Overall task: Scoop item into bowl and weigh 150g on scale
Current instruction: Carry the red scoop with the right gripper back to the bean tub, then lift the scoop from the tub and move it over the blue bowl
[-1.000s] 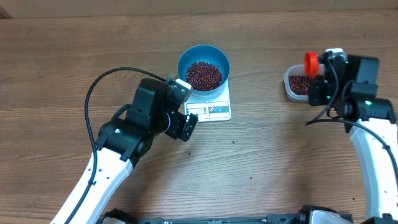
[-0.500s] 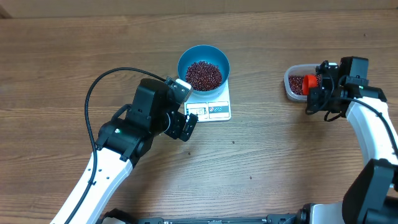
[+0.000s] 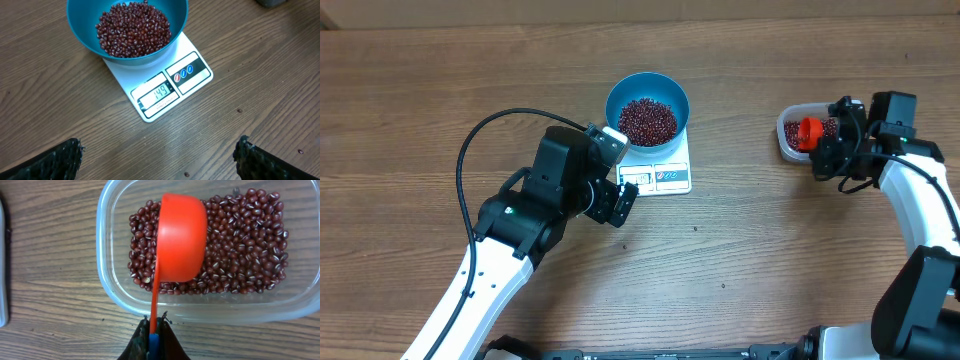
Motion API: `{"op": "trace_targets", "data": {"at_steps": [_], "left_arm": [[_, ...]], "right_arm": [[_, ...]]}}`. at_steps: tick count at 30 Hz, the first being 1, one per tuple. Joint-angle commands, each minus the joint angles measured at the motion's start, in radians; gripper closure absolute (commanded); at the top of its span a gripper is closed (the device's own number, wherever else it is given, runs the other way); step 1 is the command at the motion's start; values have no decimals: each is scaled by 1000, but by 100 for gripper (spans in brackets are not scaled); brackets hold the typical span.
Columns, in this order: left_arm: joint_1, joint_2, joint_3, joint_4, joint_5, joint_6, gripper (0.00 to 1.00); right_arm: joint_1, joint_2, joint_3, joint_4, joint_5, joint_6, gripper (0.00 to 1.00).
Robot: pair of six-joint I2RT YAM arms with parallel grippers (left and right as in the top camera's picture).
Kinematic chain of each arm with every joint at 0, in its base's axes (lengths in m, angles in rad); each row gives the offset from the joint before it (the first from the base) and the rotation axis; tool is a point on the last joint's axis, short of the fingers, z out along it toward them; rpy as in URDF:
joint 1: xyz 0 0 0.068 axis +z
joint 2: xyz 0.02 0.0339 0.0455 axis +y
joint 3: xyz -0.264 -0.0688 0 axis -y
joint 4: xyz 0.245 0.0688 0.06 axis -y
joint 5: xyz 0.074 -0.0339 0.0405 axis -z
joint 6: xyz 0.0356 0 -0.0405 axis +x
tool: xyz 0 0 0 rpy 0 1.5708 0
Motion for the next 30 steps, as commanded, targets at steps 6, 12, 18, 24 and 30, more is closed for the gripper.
{"op": "trace_targets", "data": {"at_steps": [6, 12, 18, 24, 30], "left_arm": [[2, 5, 0, 3, 7, -10, 0], [2, 5, 0, 3, 7, -10, 1], [2, 5, 0, 3, 7, -10, 0], [2, 5, 0, 3, 7, -10, 1], [2, 5, 0, 4, 7, -10, 0]], "right_arm": [[-72, -24, 52, -45, -56, 27, 96], [-72, -135, 72, -61, -149, 27, 96], [-70, -201, 72, -61, -425, 53, 96], [-6, -200, 71, -51, -523, 52, 96], [195, -193, 71, 76, -502, 45, 96]]}}
